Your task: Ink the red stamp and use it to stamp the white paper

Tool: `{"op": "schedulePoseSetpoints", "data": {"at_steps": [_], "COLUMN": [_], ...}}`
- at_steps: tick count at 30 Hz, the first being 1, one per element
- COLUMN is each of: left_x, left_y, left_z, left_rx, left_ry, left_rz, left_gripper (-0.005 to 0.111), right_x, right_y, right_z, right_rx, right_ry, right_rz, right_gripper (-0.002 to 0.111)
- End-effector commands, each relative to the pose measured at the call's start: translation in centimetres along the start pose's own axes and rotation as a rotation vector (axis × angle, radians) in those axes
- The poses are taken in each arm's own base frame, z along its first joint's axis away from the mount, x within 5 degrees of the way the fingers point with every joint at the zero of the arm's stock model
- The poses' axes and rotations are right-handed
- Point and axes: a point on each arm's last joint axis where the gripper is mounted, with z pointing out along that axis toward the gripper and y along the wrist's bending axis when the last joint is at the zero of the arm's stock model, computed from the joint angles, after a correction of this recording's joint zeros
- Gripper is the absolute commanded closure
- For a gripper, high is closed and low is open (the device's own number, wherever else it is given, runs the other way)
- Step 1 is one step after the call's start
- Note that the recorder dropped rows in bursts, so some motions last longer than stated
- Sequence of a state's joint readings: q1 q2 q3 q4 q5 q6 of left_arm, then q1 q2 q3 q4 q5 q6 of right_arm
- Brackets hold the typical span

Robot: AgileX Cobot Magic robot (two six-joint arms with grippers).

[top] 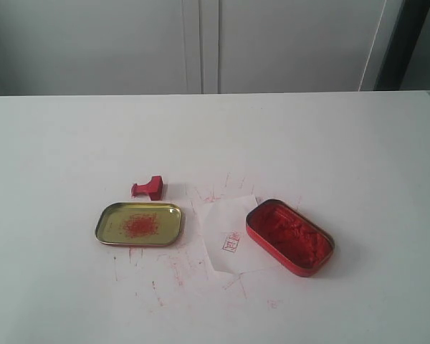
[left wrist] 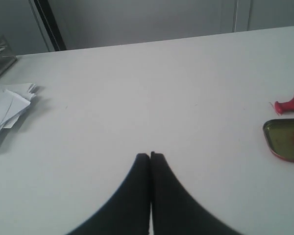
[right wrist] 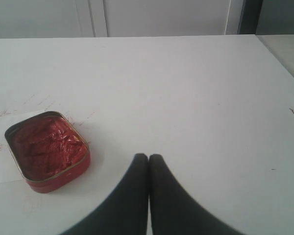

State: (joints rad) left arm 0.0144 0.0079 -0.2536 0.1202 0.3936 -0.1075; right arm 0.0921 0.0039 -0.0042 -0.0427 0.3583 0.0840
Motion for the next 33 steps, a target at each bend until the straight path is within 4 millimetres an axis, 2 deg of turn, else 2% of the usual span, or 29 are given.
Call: {"op": "schedulePoseSetpoints", "data": {"at_steps": [1, 12, 19, 25, 33], "left_x": [0.2, 0.2, 0.1, 0.2, 2.7], "left_y": [0.0, -0.1, -0.6, -0.6, -0.8], "left_z": [0.0, 0.1, 0.1, 0.1, 1.5], "left_rx": [0.000, 0.002, 0.055, 0.060, 0.064], "left_ry": [-0.001, -0.012, -0.022, -0.020, 0.038], "left_rz": [-0.003, -0.010, 0.085, 0.088, 0.054], "left_gripper": [0.107, 0.107, 0.107, 0.107, 0.107], "right_x": [0.0, 0.0, 0.0, 0.0, 0.0], "right_y": [0.0, 0.0, 0.0, 0.0, 0.0], "right_z": [0.0, 0.0, 0.0, 0.0, 0.0], "right_rx": [0.004, 0.004, 0.004, 0.004, 0.004], "right_ry": [-0.013, -0.013, -0.013, -0.013, -0.013], "right_rz": [-0.007, -0.007, -0.007, -0.007, -0.007], "right_gripper": [0.108, 0.108, 0.108, 0.108, 0.108]}}
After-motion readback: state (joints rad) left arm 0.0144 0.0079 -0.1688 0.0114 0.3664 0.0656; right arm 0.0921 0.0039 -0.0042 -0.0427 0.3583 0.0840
